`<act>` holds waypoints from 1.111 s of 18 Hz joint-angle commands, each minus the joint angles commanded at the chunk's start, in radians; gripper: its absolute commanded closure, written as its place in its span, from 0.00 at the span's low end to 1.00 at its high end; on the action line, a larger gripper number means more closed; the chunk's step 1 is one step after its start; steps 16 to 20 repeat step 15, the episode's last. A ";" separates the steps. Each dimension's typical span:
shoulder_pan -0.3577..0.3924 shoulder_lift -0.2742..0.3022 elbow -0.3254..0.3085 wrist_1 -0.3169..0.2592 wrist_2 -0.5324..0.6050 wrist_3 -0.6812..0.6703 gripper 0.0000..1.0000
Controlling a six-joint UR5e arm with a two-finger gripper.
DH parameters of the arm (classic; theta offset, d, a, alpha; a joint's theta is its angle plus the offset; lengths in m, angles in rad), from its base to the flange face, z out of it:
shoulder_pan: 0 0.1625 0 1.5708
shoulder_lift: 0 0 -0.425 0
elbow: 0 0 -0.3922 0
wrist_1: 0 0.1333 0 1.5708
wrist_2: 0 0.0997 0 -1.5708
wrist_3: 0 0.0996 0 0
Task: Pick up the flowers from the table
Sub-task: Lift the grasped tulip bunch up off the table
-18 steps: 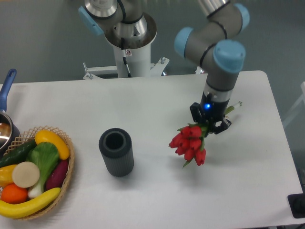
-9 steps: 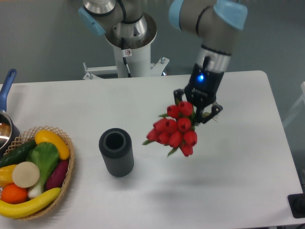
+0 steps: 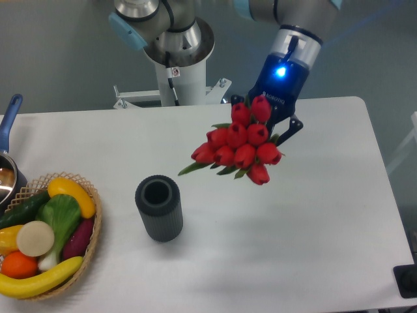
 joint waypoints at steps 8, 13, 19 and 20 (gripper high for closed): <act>-0.003 -0.002 0.009 0.000 0.000 0.000 0.74; -0.002 -0.002 0.011 0.000 0.000 0.000 0.74; 0.000 -0.003 0.009 0.000 0.000 0.000 0.75; 0.000 -0.003 0.009 0.000 0.000 0.000 0.75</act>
